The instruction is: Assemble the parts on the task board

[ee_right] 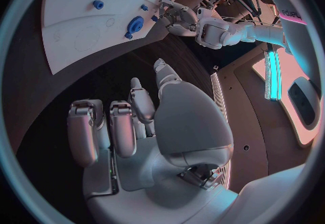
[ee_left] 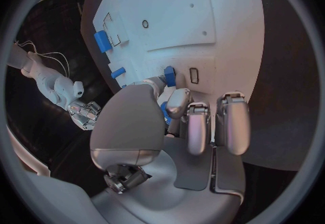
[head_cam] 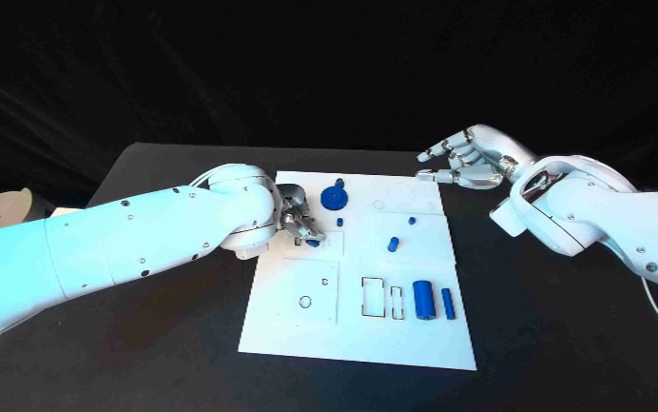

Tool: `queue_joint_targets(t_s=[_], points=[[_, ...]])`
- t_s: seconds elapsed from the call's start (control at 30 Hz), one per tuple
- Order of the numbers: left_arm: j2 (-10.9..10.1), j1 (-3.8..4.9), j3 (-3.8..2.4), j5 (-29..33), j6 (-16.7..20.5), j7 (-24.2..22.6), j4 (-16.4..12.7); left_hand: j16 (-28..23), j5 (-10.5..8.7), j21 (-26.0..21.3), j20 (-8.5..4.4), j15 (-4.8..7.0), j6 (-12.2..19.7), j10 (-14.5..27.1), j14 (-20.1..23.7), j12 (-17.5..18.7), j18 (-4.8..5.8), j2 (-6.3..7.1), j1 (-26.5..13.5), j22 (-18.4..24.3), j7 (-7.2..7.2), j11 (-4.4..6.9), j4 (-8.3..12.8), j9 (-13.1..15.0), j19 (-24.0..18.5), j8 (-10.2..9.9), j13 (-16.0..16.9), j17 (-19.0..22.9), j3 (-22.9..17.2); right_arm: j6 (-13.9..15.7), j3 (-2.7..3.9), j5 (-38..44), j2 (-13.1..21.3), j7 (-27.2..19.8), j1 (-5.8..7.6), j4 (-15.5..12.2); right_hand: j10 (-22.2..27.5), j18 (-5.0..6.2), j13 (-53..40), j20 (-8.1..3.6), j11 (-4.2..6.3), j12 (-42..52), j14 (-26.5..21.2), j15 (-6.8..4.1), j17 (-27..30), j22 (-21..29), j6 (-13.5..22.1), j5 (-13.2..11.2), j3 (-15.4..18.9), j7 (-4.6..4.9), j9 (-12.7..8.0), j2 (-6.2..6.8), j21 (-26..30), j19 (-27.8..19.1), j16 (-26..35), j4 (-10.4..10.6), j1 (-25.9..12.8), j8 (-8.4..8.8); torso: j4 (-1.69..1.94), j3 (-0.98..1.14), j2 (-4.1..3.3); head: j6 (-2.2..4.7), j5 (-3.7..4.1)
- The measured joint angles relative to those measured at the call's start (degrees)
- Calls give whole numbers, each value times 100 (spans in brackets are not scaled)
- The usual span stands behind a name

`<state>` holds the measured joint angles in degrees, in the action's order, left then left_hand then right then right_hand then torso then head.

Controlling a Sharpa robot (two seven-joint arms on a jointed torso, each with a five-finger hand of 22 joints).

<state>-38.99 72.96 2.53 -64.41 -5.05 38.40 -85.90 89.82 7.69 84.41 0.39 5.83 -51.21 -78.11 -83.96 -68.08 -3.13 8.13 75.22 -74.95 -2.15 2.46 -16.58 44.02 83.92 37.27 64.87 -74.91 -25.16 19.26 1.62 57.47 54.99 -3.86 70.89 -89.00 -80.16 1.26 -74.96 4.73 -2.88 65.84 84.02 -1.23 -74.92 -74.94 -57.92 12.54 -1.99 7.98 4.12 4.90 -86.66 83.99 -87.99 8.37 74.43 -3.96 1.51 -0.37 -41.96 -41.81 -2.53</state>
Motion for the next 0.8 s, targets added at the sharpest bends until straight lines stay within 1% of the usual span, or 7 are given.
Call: queue_joint_targets(t_s=[0.03,0.1,0.13,0.17,0.4,0.6,0.8], points=[[0,0,0,-11,10,0,-1,0,0,18,0,0,0,0,0,0,0,-24,-24,0,0,0,0,1,0,0,6,0,0,0,0,0,-1,0,0,1,0,0,0,0,0,0,0,0,0,0,0,0,0,0,0,0,0,0,0,0,0,0,0,1,0,1,-1],[-3,-3,1,-36,44,0,-11,0,-11,30,0,0,-1,0,0,0,3,-24,-23,0,-1,0,16,1,0,0,12,0,-16,-1,0,0,-3,-1,-1,2,0,0,0,0,0,0,0,0,0,0,0,0,0,0,0,0,0,0,0,0,0,0,0,-1,0,1,-1],[-5,-5,2,-44,62,0,-18,0,-19,30,0,0,-8,-3,0,0,67,-23,-23,0,-8,3,24,3,0,0,20,0,-24,-2,0,0,-3,-2,-1,3,0,0,0,0,0,0,0,0,0,0,0,0,0,0,0,0,0,0,0,0,0,0,0,-2,0,2,-1],[-8,-8,2,-50,80,0,-29,0,-22,30,0,0,-8,-12,0,0,88,-24,-23,0,-8,12,24,7,0,13,25,0,-24,-2,0,0,-4,-2,-2,4,0,0,0,0,0,0,0,0,0,0,0,0,0,0,0,0,0,0,0,0,0,0,0,-2,0,2,-2],[-43,-39,7,-72,282,0,-106,0,-27,58,0,0,-9,-42,0,-45,87,-23,-24,1,-8,1,32,16,0,20,43,0,-64,-7,0,0,-6,-4,-6,15,0,0,0,0,0,0,0,0,1,1,0,0,0,0,-1,0,0,0,0,0,0,0,0,-1,0,5,-5],[-75,-59,9,-117,510,0,-138,0,-25,58,0,0,-9,-42,0,-45,88,-23,-24,1,-9,1,40,32,0,19,43,0,-72,-13,0,0,-15,-6,-12,30,0,0,0,0,0,0,0,0,1,1,0,0,0,0,-1,0,0,0,0,0,0,0,0,4,1,11,-18],[-104,-80,9,-152,648,0,-179,0,-3,58,0,0,-10,-42,0,-45,87,-22,-25,1,-10,1,46,33,0,40,43,1,-77,-21,0,0,-21,-8,-21,38,0,0,0,0,0,0,0,0,1,2,0,0,0,0,-1,0,0,0,0,0,0,0,2,5,1,5,-25]])
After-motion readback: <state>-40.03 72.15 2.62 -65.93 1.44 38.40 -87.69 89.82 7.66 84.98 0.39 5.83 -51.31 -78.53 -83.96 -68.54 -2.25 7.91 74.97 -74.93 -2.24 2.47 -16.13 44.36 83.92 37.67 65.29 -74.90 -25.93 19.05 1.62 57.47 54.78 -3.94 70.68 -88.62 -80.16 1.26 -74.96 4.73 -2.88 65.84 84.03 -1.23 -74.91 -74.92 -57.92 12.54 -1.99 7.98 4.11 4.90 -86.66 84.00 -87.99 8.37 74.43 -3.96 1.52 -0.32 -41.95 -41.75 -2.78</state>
